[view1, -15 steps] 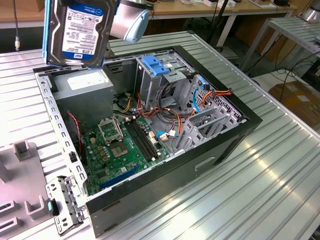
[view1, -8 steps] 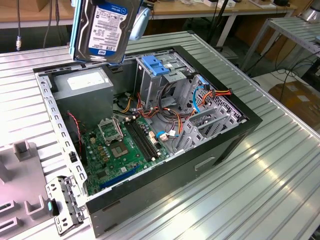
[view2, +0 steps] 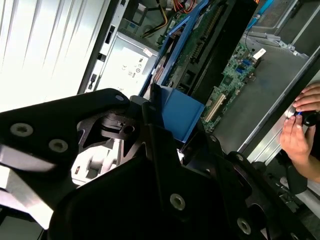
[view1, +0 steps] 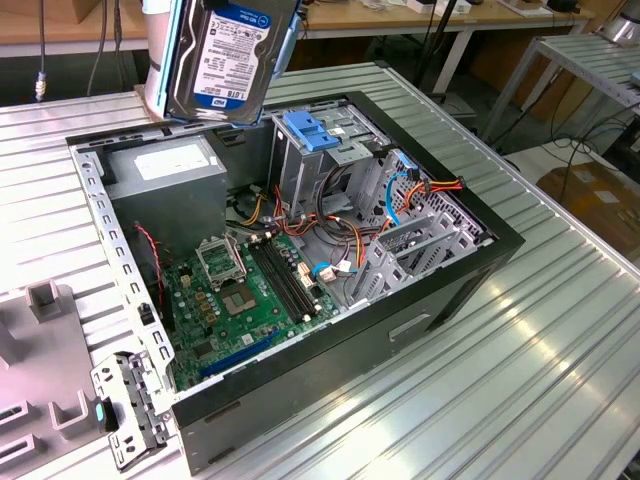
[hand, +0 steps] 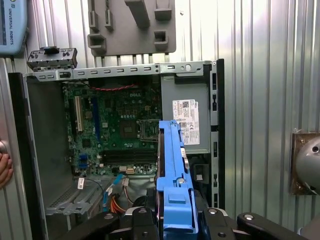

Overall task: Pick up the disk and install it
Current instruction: 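Insert the disk into the insertion slot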

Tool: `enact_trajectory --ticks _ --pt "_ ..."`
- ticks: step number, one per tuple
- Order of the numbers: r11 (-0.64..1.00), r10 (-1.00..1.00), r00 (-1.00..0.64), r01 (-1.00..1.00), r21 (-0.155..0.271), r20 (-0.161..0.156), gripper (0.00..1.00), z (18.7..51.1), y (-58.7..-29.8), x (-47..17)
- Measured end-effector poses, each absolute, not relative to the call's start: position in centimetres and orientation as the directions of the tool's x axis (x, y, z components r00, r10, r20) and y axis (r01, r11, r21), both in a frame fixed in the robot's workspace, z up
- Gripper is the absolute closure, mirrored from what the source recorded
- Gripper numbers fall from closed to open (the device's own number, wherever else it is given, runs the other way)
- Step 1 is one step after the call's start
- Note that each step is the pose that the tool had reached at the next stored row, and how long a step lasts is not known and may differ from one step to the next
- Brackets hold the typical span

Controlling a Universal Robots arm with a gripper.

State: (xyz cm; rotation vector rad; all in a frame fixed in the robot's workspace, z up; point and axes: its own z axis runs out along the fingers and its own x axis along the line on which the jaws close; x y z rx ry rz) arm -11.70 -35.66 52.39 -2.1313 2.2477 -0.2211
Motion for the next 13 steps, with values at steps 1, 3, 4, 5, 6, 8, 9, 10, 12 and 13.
enact_trajectory --ticks 1,3,4,5,6,8,9,10,12,13 --pt "0.048 -0.996 -0.058 -0.991 -0.128 0.071 0.63 52.39 -35.69 -11.70" --pt "0.048 -0.996 -0.058 -0.991 -0.128 0.072 0.63 52.39 -35.76 -11.69" --pt "0.048 -0.996 -0.058 -0.991 -0.128 0.072 0.63 52.39 -35.80 -11.68" --pt "0.048 -0.996 -0.058 -0.991 -0.128 0.071 0.63 52.39 -35.84 -11.67" --pt "0.048 -0.996 -0.058 -0.991 -0.128 0.072 0.63 52.39 -35.87 -11.65" --pt "0.048 -0.996 -0.058 -0.991 -0.128 0.071 0.63 52.39 -35.92 -11.63" --pt "0.048 -0.996 -0.058 -0.991 -0.128 0.071 0.63 52.39 -35.99 -11.60" --pt "0.048 -0.996 -0.058 -0.991 -0.128 0.071 0.63 52.39 -36.03 -11.57" --pt "0.048 -0.996 -0.058 -0.991 -0.128 0.071 0.63 52.39 -36.19 -11.50" --pt "0.048 -0.996 -0.058 -0.991 -0.128 0.072 0.63 52.39 -36.39 -11.46"
